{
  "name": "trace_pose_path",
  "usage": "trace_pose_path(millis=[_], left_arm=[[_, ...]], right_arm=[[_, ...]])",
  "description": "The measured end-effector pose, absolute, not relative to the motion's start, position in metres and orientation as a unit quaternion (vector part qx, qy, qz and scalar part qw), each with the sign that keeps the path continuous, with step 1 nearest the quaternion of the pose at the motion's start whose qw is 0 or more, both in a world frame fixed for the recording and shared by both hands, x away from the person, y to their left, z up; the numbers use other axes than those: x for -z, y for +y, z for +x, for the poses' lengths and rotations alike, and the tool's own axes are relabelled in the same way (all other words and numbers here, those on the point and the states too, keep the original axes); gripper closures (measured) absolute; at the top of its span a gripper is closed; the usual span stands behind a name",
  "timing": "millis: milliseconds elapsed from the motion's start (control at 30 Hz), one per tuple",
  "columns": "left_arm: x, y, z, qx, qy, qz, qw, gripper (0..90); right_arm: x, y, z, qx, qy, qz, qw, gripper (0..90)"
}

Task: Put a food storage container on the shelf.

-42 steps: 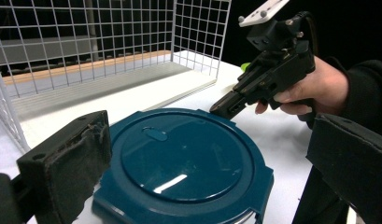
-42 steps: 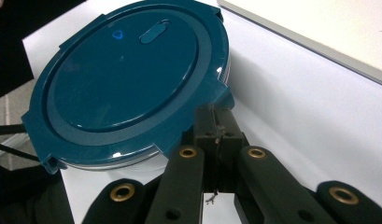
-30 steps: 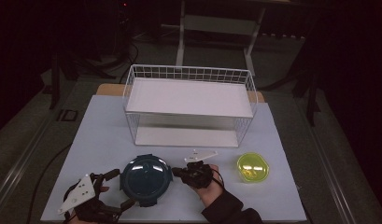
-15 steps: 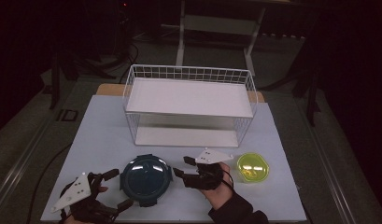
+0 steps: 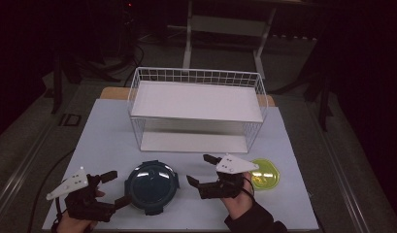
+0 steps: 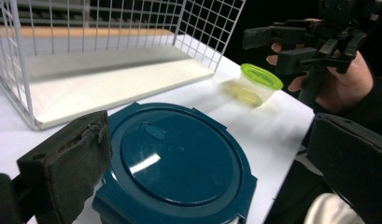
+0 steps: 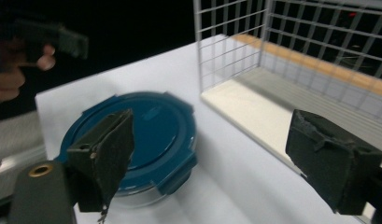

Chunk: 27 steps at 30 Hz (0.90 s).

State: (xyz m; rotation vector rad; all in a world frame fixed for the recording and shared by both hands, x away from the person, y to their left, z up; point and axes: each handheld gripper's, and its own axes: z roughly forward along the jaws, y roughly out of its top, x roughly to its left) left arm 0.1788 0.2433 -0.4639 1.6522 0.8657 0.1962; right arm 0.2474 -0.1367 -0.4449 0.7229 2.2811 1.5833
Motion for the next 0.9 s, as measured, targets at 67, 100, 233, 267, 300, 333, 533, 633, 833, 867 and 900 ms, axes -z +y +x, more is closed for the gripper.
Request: trace_pose_path(millis=[67,100,233,267,300,333,533,633,833,867,900], left_arm=[[0.462,0.249,0.183,-0.073,0.387,0.711,0.583,0.0],[0.462,0.251,0.184,-0.067,0.395,0.709,0.581,0.0],[0.467,0.260,0.188,-0.033,0.427,0.691,0.582,0.0],[0.469,0.260,0.189,-0.029,0.435,0.692,0.575,0.0],[0.472,0.260,0.190,-0.026,0.445,0.695,0.564,0.0],[0.475,0.261,0.192,-0.021,0.455,0.697,0.554,0.0],[0.497,0.267,0.207,0.057,0.509,0.680,0.524,4.0],[0.501,0.268,0.208,0.075,0.516,0.675,0.523,5.0],[0.529,0.269,0.224,0.161,0.574,0.644,0.479,17.5],[0.531,0.270,0.225,0.173,0.576,0.639,0.480,20.6],[0.532,0.271,0.227,0.178,0.582,0.632,0.480,22.1]], right_arm=[[0.443,-0.141,0.249,-0.550,0.783,0.254,0.142,16.8],[0.443,-0.141,0.249,-0.549,0.784,0.253,0.144,16.8],[0.443,-0.142,0.249,-0.550,0.786,0.247,0.138,16.2],[0.444,-0.142,0.249,-0.555,0.784,0.241,0.137,14.2],[0.444,-0.141,0.248,-0.554,0.785,0.241,0.134,14.3],[0.444,-0.141,0.248,-0.551,0.788,0.241,0.128,14.3],[0.449,-0.137,0.248,-0.542,0.791,0.267,0.100,10.9],[0.450,-0.134,0.249,-0.537,0.791,0.275,0.105,10.9],[0.454,-0.127,0.246,-0.524,0.802,0.269,0.100,10.4],[0.455,-0.126,0.246,-0.522,0.804,0.267,0.100,10.5],[0.456,-0.125,0.246,-0.520,0.806,0.266,0.098,10.4]])
